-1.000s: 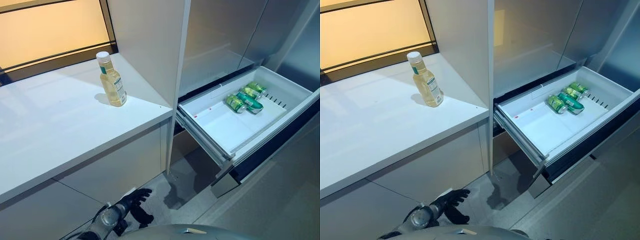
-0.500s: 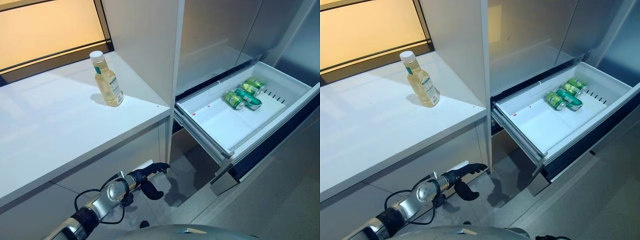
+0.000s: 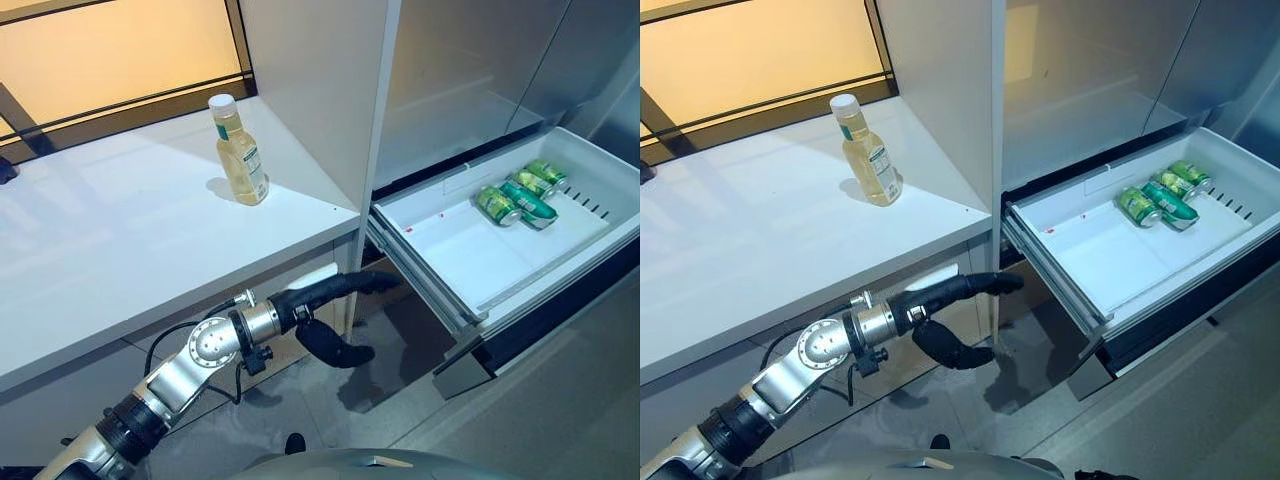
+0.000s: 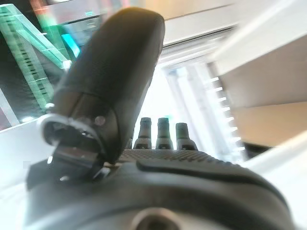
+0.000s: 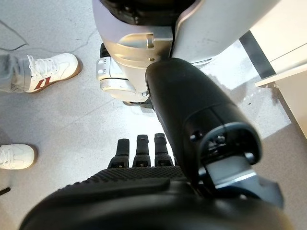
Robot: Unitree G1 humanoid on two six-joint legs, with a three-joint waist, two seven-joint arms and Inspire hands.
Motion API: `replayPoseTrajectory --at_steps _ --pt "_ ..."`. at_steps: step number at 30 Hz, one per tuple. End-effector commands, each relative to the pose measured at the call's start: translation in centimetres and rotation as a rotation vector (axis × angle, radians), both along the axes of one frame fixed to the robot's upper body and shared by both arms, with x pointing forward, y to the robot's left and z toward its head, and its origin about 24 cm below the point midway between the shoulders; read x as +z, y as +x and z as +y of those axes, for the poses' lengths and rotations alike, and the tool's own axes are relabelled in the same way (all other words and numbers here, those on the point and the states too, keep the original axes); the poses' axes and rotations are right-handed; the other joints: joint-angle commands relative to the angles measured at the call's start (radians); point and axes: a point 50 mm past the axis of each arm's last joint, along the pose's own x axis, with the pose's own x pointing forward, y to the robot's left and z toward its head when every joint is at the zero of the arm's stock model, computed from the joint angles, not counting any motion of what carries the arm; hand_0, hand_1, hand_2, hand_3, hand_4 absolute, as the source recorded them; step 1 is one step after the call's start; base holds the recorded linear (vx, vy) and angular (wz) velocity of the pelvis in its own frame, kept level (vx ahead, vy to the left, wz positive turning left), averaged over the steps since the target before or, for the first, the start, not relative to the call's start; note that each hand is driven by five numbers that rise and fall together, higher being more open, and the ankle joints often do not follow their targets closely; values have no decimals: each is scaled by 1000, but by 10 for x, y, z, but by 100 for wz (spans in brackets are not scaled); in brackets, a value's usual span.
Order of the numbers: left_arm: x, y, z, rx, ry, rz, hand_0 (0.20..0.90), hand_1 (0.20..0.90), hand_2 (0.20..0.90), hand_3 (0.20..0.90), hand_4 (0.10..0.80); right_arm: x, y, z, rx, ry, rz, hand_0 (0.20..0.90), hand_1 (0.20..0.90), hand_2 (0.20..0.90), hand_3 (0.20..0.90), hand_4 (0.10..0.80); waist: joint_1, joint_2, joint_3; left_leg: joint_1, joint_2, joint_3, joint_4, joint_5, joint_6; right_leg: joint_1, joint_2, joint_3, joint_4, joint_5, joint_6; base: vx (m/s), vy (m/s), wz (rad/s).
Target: Put drinks into fridge and close the fridge
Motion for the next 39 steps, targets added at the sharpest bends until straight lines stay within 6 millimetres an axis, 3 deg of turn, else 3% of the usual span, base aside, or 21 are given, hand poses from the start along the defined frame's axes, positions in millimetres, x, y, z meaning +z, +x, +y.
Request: replayPoseTrajectory --at_steps 1,9,20,25,28,33,39 --pt "78 9 0 -83 -340 -218 900 900 900 900 800 -3 10 16 -39 66 -45 900 900 900 900 800 26 5 -10 6 -26 19 7 -106 37 -90 -11 16 33 44 73 0 0 0" --pt "114 10 12 -77 -560 -330 900 900 900 900 800 -3 5 16 -38 84 -45 900 900 900 900 800 32 -9 -19 8 -29 9 7 -111 39 -88 -9 22 29 46 64 0 0 0" --pt "155 16 51 210 -751 -601 900 900 900 900 800 -5 -1 20 -35 100 -35 900 900 900 900 800 30 -23 -44 24 -33 1 7 -121 38 -72 -5 28 24 39 59 6 -2 0" --pt "164 17 64 351 -807 -691 900 900 900 900 800 -6 -5 23 -24 100 -25 900 900 900 900 800 24 -26 -54 31 -33 0 7 -126 37 -66 -1 33 22 35 55 35 -4 0" --pt "165 21 72 481 -792 -729 900 900 900 900 800 -6 -5 23 -20 99 -22 900 900 900 900 800 23 -28 -57 27 -34 0 7 -117 36 -71 -1 35 24 40 54 11 -1 0" --pt "149 36 108 881 -683 -748 900 900 900 900 800 -6 -8 22 -16 93 -12 900 900 900 900 800 24 -24 -65 32 -32 1 7 -118 35 -67 -1 36 26 34 52 13 6 0" --pt "128 46 132 1098 -603 -676 900 900 900 900 800 -5 -6 22 -20 89 -4 900 900 900 900 800 27 -22 -70 36 -33 -1 7 -118 33 -60 -1 34 24 31 51 10 4 0"
